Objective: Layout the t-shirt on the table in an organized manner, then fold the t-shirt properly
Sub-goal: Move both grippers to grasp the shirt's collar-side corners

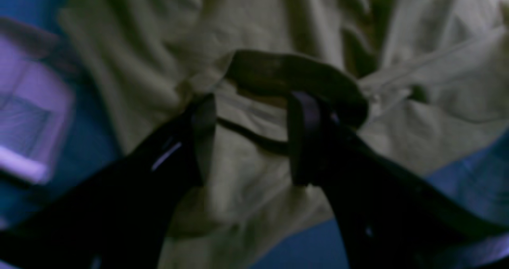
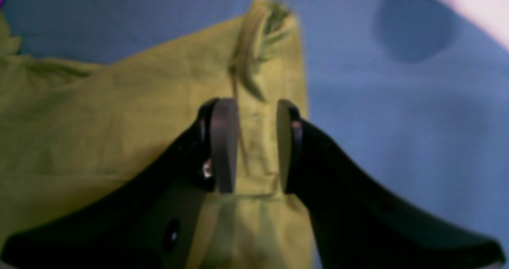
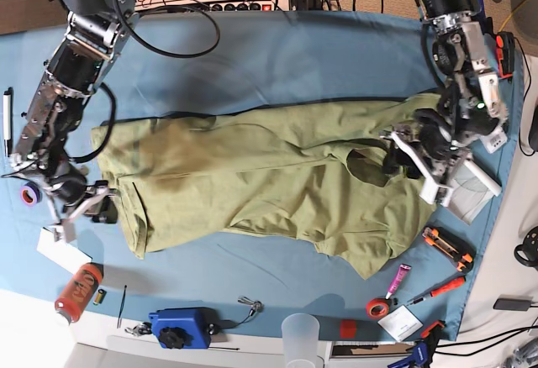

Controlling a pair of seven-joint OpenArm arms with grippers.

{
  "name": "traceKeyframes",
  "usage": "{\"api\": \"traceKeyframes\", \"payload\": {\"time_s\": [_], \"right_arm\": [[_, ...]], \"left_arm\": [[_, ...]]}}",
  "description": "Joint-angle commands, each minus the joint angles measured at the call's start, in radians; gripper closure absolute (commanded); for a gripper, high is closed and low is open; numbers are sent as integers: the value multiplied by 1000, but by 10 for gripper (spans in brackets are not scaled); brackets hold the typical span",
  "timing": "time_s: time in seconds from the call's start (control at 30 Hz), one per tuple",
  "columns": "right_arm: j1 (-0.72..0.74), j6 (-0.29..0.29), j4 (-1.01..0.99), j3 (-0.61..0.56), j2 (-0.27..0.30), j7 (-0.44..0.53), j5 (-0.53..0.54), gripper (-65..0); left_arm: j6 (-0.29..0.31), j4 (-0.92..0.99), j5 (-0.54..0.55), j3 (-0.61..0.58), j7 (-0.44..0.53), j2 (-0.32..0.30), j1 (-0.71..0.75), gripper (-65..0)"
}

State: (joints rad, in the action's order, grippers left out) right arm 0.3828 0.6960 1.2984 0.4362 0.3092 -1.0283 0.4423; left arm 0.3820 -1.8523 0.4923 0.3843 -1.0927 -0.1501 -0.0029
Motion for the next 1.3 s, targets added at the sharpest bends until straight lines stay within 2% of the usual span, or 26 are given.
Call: {"api": "traceKeyframes", "payload": {"time_s": [0.0, 0.13, 0.27, 0.33, 0.43, 0.5, 0.57, 0.73, 0.87, 1.0, 1.03, 1.17, 1.27], "right_arm": [[22, 2, 48, 8, 20, 10, 20, -174], [-24, 2, 186, 62, 21, -57, 23, -174], [-113, 2, 256, 158, 21, -68, 48, -174], [-161, -24, 256, 217, 21, -69, 59, -175], [-236, -35, 256, 283, 21, -107, 59, -177], [-290, -19, 256, 298, 21, -117, 64, -211], [-336, -4, 256, 297, 20, -115, 82, -249], [-389, -8, 225, 296, 13, -53, 97, -251], [-373, -28, 109, 296, 12, -28, 135, -251], [-343, -26, -27, 296, 12, -38, 208, -251], [-336, -9, -47, 296, 12, -44, 242, -251], [-314, 2, -56, 296, 12, -140, 360, -251], [-311, 2, -55, 296, 12, -162, 397, -251]], "left_arm": [[-2, -56, 29, 29, 2, -8, 6, -298], [-7, -166, 76, 158, 0, -8, 104, -298], [12, -193, 180, 288, -1, -8, 202, -298], [12, -193, 211, 352, -10, -8, 241, -298], [62, -193, 256, 451, -36, -8, 277, -298], [87, -193, 311, 509, -46, -9, 289, -298], [88, -193, 359, 550, -58, -9, 291, -298], [88, -193, 395, 570, -68, -11, 291, -298], [90, -193, 395, 569, -67, -11, 291, -298], [90, -193, 395, 569, -67, -11, 291, -298], [91, -193, 395, 569, -67, -11, 291, -298], [90, -193, 395, 569, -67, -11, 291, -298], [90, -193, 395, 569, -67, -11, 291, -298]]}}
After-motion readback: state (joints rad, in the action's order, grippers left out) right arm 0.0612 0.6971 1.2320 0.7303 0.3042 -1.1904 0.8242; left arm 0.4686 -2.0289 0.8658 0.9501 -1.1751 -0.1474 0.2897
